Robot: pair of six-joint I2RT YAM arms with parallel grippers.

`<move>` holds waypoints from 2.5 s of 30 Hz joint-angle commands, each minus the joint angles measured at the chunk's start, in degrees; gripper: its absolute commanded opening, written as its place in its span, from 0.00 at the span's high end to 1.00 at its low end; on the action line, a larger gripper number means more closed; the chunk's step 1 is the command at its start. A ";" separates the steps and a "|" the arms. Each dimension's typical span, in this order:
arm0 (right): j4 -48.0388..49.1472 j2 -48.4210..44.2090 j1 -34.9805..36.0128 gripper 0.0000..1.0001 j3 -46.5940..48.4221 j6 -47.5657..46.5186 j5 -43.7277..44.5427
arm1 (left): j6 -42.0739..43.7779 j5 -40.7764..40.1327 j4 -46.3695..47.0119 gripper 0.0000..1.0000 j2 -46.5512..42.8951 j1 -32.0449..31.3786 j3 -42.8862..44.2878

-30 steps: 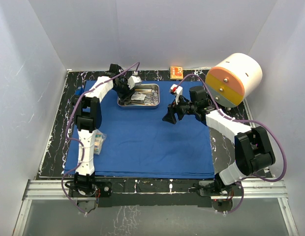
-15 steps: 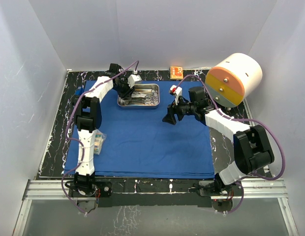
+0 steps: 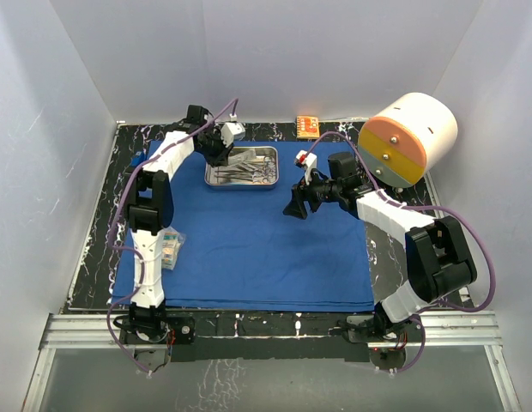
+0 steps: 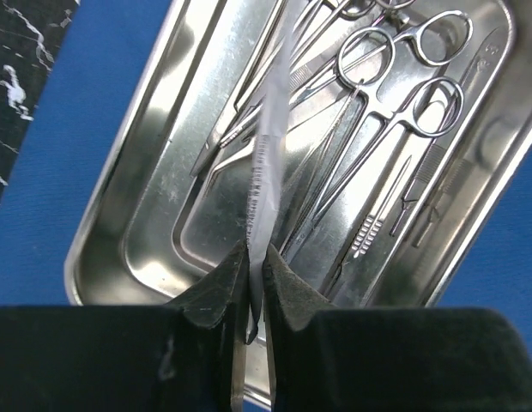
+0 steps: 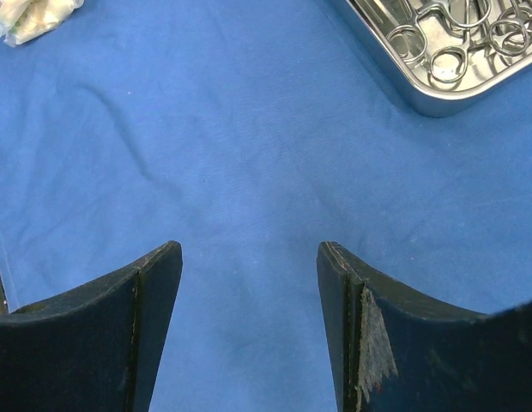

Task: Open and lay out the surgical kit
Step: Pick up the medical item from the container, then place the medical item in the surgical kit.

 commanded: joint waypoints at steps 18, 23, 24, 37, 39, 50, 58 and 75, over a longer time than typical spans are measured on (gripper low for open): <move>-0.15 2.39 0.08 0.37 7.86 2.51 -0.91 | -9.06 9.11 2.96 0.99 -19.66 -0.02 -10.78; 1.54 3.89 0.63 0.36 11.09 5.13 -1.26 | -13.18 12.97 6.19 0.97 -28.44 -0.03 -18.20; 2.27 4.14 0.68 0.35 11.76 5.83 -1.48 | -14.49 14.47 6.65 0.97 -29.98 0.02 -19.47; 5.31 8.73 2.72 0.19 21.69 11.69 -8.45 | -33.67 33.88 20.45 0.94 -47.56 0.01 -42.32; 5.75 8.78 3.37 0.23 21.70 11.60 -11.76 | -35.09 33.98 22.09 0.93 -49.62 -0.03 -44.93; 13.70 9.03 6.08 0.48 20.59 19.42 -18.19 | -40.60 35.52 28.55 0.94 -51.78 -0.02 -53.03; 18.74 9.98 5.96 0.68 20.89 26.09 -18.51 | -42.99 35.00 33.39 0.94 -53.71 -0.03 -57.33; 4.35 13.07 8.44 1.00 23.04 13.79 -13.16 | -17.69 18.48 6.72 0.25 -61.40 6.68 -48.74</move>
